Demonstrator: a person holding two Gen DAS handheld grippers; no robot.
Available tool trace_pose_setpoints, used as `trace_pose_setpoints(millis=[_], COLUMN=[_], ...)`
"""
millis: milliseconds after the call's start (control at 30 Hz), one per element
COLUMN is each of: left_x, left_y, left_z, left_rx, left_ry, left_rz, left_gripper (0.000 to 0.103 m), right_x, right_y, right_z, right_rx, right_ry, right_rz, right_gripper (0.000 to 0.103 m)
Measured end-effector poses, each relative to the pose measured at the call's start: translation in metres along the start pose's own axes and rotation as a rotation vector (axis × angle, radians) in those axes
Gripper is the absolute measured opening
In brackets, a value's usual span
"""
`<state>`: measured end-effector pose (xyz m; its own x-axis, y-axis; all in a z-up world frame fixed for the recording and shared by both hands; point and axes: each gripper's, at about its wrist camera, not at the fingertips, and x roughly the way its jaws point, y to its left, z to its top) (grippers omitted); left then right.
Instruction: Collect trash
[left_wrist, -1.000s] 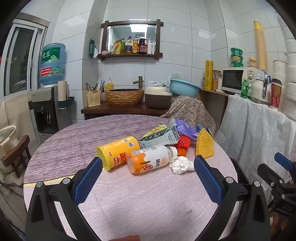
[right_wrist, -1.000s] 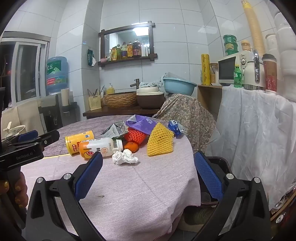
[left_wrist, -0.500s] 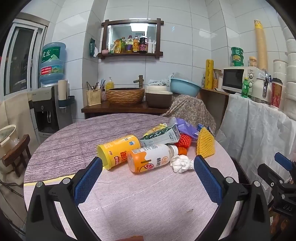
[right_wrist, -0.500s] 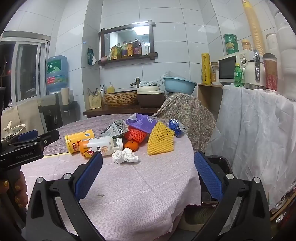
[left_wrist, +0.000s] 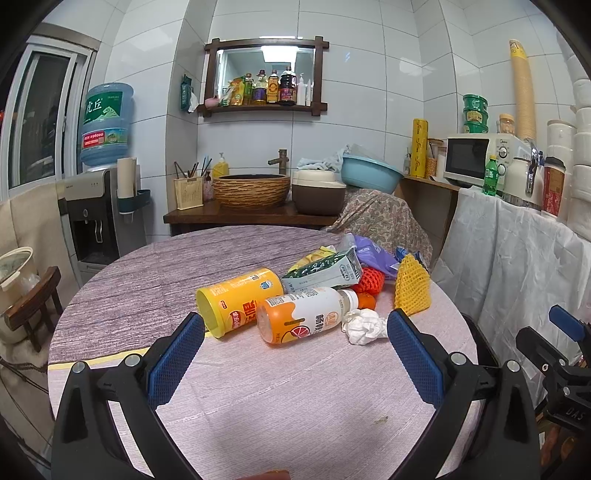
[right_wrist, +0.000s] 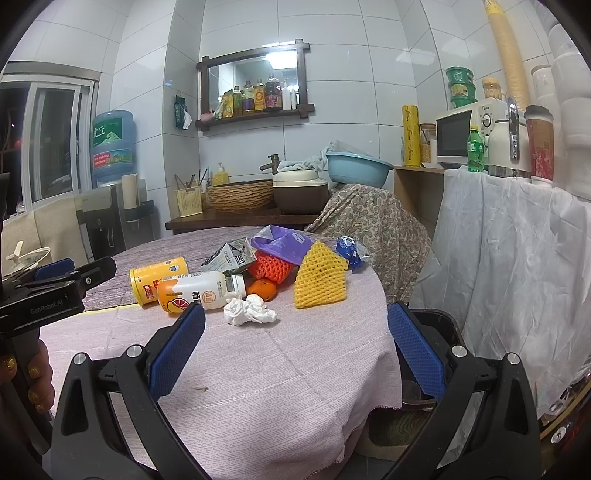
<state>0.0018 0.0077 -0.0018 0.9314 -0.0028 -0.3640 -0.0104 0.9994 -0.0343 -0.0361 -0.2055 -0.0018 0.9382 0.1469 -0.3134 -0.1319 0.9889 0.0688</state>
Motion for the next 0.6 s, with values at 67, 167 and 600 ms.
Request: trace_pose_setpoints(millis=[67,167,600], left_x=[0.0012,0.0014,-0.0001], left_y=[0.0009,0.0004,0.0004], left_z=[-0.0005,0.0002,-0.0016], left_rx=[-0.002,0.0,0.005], left_ry=[0.005,0.008,0.01], left_rz=[-0.002,0.001,-0.002], left_gripper=[0.098,0.098,0.098], right_x=[-0.0003,-0.0014,-0.0032], right_y=[0.0003,0.0003,-0.0004], right_z=[0.0002,0.001,0.0033], right_rx=[0.0,0.0,0.0], right_ry=[-0.001,-0.001,0.001], right_rz=[-0.001,-0.001,-0.003], right_gripper=[0.098,0.098,0.098])
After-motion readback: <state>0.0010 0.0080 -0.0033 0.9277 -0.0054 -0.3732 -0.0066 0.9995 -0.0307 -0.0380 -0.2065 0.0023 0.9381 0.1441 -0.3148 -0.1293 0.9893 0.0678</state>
